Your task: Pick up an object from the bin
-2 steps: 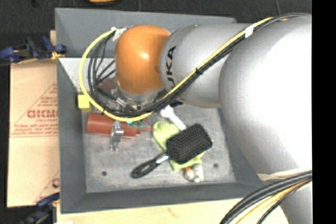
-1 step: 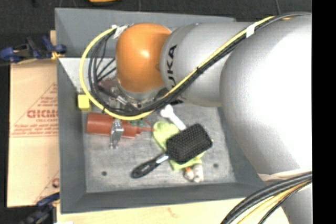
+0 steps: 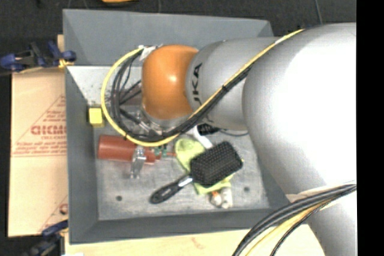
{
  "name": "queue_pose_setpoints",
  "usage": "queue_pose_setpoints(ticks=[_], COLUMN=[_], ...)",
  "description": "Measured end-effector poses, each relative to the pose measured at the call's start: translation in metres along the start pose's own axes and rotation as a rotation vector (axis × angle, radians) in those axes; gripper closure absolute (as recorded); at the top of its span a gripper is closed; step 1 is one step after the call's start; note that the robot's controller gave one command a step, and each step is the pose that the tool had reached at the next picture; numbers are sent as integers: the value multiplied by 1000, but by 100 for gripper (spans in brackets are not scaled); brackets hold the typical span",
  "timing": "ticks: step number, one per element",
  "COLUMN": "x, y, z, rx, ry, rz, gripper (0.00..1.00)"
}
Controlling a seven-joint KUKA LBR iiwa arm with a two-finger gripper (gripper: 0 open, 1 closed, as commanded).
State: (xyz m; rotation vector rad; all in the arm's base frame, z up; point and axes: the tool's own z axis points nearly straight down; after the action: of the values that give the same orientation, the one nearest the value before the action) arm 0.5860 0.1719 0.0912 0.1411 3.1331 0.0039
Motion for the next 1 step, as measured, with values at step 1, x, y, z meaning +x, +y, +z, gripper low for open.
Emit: queue_pose_setpoints(ticks=[1], x=[-6], y=[-8], z=[20], rx=[2], ry=[1], rz=[6], gripper=[0])
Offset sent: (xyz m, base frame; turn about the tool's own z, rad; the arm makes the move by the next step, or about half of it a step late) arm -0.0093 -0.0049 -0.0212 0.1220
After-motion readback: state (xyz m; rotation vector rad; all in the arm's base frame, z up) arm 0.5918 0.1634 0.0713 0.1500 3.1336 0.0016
